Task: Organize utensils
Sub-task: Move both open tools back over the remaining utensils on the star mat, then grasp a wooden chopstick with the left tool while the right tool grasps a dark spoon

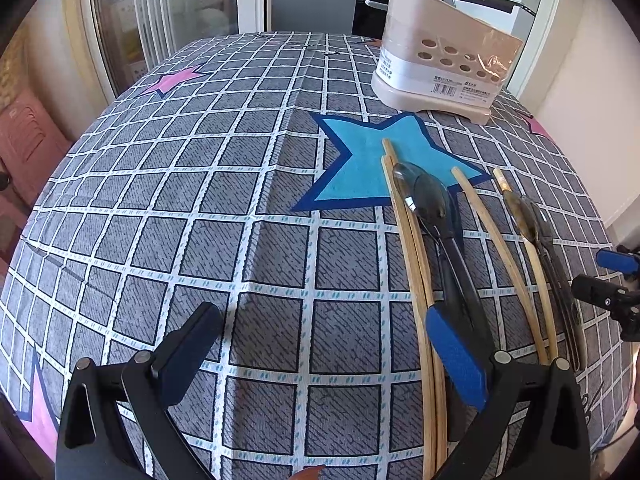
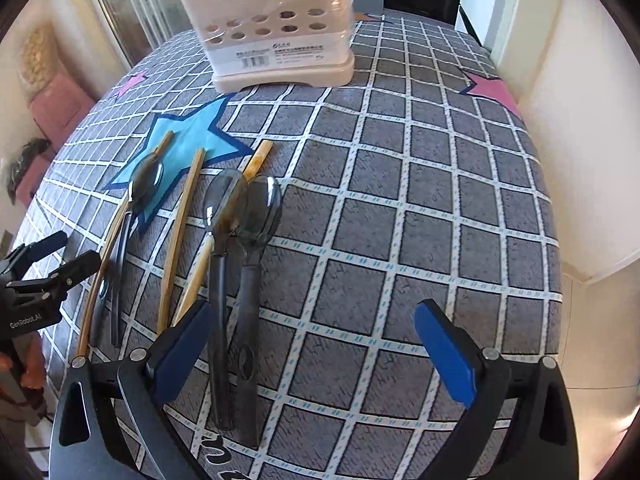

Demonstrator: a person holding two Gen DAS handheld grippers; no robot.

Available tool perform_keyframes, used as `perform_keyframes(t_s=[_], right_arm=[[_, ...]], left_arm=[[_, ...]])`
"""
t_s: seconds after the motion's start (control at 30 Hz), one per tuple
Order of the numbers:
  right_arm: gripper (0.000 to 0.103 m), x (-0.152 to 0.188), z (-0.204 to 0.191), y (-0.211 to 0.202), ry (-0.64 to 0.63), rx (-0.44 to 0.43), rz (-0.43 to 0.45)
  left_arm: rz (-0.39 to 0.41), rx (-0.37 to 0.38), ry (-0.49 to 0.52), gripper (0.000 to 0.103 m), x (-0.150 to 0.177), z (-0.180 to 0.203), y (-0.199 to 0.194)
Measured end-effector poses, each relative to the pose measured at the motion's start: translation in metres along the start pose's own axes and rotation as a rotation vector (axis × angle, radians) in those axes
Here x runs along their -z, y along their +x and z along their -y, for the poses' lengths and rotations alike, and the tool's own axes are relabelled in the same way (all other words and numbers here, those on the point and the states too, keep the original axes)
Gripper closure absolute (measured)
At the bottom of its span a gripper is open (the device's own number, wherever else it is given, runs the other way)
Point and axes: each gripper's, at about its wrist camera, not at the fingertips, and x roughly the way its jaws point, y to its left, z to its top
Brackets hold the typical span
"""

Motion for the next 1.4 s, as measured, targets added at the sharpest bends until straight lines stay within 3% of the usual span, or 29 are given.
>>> perform_keyframes(t_s=[0.13, 0.5, 0.77, 1.1, 1.2, 1.3, 1.37, 1.4], right_arm=[[0.002, 0.000, 0.000, 0.006, -0.019, 0.055, -0.020], [0.003, -0.005, -0.012, 0.017, -0.060, 0.092, -0.040], [0.018, -0.017, -0.011, 0.021, -0.074, 0.056, -0.092], [0.042, -0.034, -0.031, 0.030, -0.121, 0.038, -0.205], [0.048, -0.038, -0.035, 0.032, -0.132, 0.033, -0.223], [0.062, -0.040, -0.039, 0.032, -0.148, 0.027, -0.237], [0.078, -0.042, -0.043, 0.033, -0.161, 0.022, -0.242], [0.085, -0.043, -0.046, 0.034, -0.164, 0.019, -0.242]], left_arm=[[-0.006, 0.000, 0.004, 0.000, -0.001, 0.002, 0.001], [-0.010, -0.024, -0.006, 0.000, -0.007, -0.007, 0.006], [-0.047, -0.073, 0.001, 0.000, -0.021, -0.005, 0.018], [-0.140, -0.002, 0.135, 0.001, -0.049, 0.024, 0.030], [-0.169, 0.026, 0.191, 0.018, -0.054, 0.038, 0.027], [-0.180, 0.048, 0.232, 0.040, -0.056, 0.047, 0.025], [-0.178, 0.049, 0.237, 0.066, -0.055, 0.051, 0.023], [-0.174, 0.050, 0.231, 0.067, -0.054, 0.051, 0.022]])
